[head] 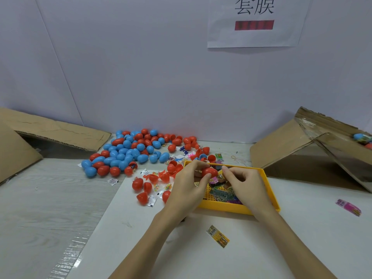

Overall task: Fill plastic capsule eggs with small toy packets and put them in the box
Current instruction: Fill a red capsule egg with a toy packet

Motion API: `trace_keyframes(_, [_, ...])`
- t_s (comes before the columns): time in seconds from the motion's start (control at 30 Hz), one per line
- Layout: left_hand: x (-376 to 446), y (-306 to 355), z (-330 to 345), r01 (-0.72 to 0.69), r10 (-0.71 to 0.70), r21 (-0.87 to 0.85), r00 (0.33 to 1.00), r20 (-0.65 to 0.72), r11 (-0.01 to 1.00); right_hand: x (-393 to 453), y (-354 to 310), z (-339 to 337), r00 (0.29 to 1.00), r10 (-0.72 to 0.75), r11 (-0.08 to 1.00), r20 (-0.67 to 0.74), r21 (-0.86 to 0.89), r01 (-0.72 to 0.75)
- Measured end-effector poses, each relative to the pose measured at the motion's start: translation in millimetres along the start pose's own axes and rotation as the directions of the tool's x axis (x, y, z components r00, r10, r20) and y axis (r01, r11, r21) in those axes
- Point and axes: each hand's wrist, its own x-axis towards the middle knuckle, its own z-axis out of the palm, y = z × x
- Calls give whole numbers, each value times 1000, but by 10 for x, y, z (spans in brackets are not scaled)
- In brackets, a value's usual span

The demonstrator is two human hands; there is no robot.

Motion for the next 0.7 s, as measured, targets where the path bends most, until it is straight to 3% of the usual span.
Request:
trace_keyframes(0.2, [-4,18,1,14,-13,-27,1000,9,1000,-2,0,5,998,11,999,-56,34,-9])
trace_keyframes(0.47, [-2,28,-28,36,-35,-83,999,11,996,-19,-40,-3,995,-59,994,86,102,50])
trace_keyframes(0.7, [7,16,1,87,-85,-93,996,22,992,-11,-34,-14,993,-84,981,83,182,68])
